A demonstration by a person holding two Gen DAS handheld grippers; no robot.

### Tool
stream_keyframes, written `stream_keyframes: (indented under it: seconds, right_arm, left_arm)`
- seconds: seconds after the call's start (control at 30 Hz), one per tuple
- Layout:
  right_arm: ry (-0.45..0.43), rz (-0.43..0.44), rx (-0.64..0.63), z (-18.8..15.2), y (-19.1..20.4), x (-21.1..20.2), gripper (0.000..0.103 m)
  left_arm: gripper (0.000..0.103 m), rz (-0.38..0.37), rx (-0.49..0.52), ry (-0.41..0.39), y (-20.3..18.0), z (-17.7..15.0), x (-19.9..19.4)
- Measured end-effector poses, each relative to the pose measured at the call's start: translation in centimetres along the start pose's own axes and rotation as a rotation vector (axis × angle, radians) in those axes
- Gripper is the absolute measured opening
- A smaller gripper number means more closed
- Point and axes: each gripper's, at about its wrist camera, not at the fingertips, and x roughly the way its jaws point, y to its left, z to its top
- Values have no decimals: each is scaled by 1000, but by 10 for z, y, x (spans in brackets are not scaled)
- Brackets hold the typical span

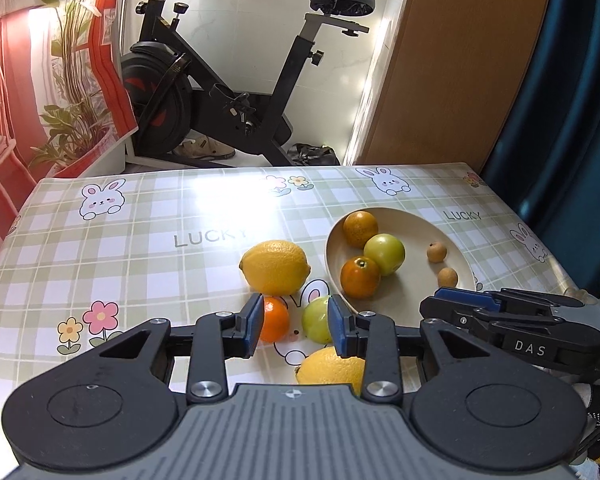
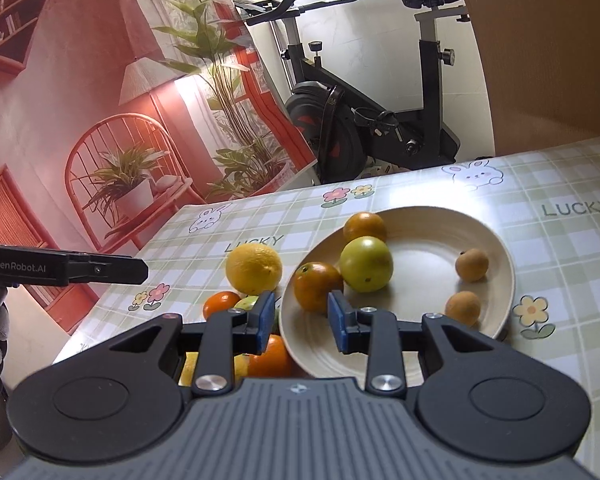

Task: Organize fruits
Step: 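Move the left tool to the large lemon beside the plate, then close the left tool around the large lemon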

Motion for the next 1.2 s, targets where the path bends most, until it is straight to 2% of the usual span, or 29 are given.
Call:
stream_keyframes:
  seconds: [0.1, 0.23, 0.4, 0.8, 0.87, 1.07, 1.2]
  right_arm:
    - [7, 17, 0, -8, 10, 2, 33]
    - [31, 20, -62, -15, 29, 7, 33]
    - [70, 40, -125, -25, 47, 15, 34]
    - [151, 43, -142, -40, 56, 34, 43]
    - [160, 40, -136, -41, 55, 36, 47]
    - [189, 52, -112, -45, 52, 44, 56]
    - [204, 58, -105, -48, 52, 48, 57]
  left_arm:
    - [38, -5, 5, 12, 4, -6, 1]
    - [42, -23, 4, 21, 10, -15, 4]
    - [42, -39, -1, 30, 13, -23, 10]
    - [43, -36, 3, 42, 17, -35, 21]
    - [43, -36, -4, 38, 18, -34, 22]
    - [43, -86, -3, 38, 13, -34, 30]
    - [43, -144, -3, 63, 8, -35, 40]
